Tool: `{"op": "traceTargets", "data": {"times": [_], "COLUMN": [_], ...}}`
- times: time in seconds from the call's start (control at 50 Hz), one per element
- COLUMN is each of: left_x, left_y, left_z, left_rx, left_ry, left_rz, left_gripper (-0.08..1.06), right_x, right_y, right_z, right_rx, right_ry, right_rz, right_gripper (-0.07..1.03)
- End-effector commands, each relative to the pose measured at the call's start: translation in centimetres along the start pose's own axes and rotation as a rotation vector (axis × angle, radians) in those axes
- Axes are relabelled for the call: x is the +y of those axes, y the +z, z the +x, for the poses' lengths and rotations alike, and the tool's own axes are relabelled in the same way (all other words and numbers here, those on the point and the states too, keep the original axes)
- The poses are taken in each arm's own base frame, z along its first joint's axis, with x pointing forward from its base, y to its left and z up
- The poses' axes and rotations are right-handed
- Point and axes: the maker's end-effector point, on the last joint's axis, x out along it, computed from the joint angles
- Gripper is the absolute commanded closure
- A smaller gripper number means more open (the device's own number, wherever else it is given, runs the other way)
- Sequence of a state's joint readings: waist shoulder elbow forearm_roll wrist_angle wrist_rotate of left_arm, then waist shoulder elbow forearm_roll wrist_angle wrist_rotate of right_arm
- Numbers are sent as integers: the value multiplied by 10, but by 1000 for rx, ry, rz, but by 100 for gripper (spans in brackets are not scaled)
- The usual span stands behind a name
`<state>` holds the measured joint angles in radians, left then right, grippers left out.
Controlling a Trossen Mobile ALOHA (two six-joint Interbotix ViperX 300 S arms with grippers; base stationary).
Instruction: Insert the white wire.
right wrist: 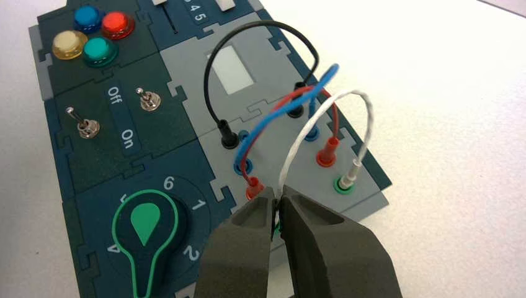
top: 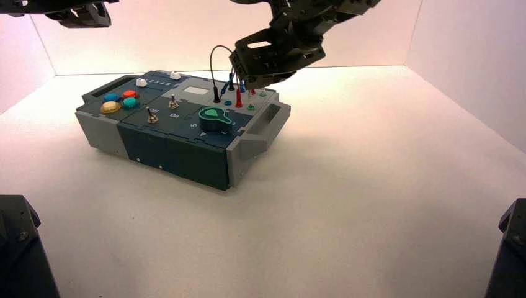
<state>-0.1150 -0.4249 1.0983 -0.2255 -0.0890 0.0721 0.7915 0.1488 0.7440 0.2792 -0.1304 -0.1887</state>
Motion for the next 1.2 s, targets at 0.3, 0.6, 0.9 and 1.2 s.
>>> {"op": "traceTargets", "data": {"times": [0.3,0.6,0.9,1.2], "left_x": [1,1,1,1], "left_y": [10,10,10,10], "left_z": [-2,-1,-1,-1], "left_rx": [-31,-30,-30,-30], "left_ry": [4,4,4,4], "left_rz": [-3,-1,-1,-1], "left_gripper": [101,101,101,101], "right_x": [2,3,6,7], "right_y": [14,3,-3,-2], "right_z": [-2,-4,7,8], "right_rx": [-19,28,90,97], "right_ry": [7,15,27,30], "right_rz": [-2,4,1,1], "right_gripper": [98,98,98,98]}}
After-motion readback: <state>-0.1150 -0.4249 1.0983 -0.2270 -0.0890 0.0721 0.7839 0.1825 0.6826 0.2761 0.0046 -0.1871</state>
